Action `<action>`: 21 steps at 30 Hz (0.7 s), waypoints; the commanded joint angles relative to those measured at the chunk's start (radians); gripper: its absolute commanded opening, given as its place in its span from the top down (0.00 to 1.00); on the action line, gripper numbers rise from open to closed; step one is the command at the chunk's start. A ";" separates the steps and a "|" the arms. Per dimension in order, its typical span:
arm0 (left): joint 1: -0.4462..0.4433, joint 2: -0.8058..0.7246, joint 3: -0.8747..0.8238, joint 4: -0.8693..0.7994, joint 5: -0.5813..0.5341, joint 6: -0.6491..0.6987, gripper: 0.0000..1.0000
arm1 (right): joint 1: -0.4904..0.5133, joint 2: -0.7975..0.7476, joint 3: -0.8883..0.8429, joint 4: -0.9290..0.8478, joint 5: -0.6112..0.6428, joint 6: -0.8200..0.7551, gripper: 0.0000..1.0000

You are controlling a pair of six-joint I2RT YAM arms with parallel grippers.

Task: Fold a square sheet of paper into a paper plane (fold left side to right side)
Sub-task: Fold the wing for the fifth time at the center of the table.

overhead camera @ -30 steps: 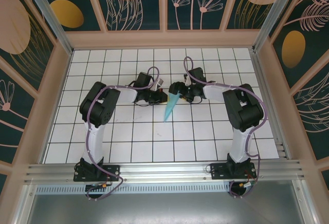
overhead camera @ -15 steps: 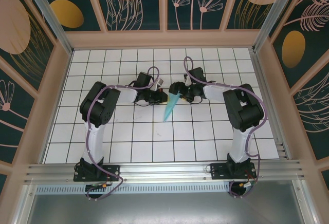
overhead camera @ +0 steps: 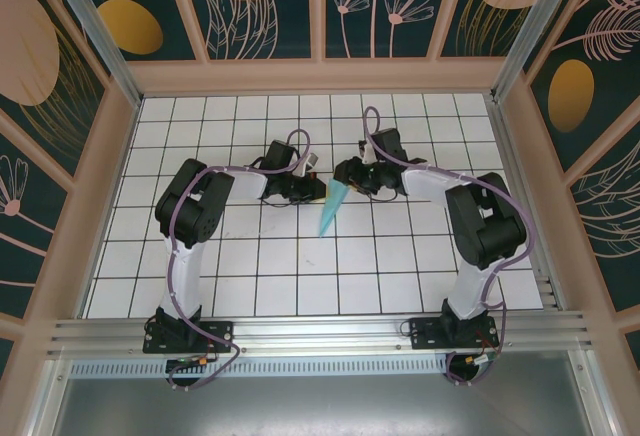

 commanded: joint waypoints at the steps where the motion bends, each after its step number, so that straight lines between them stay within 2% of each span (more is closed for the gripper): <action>1: -0.001 0.043 0.007 -0.060 -0.078 0.038 1.00 | 0.013 0.022 -0.016 0.030 -0.028 0.015 0.60; 21: -0.002 0.026 0.002 -0.087 -0.160 0.049 1.00 | 0.022 0.113 0.015 0.010 0.001 -0.028 0.62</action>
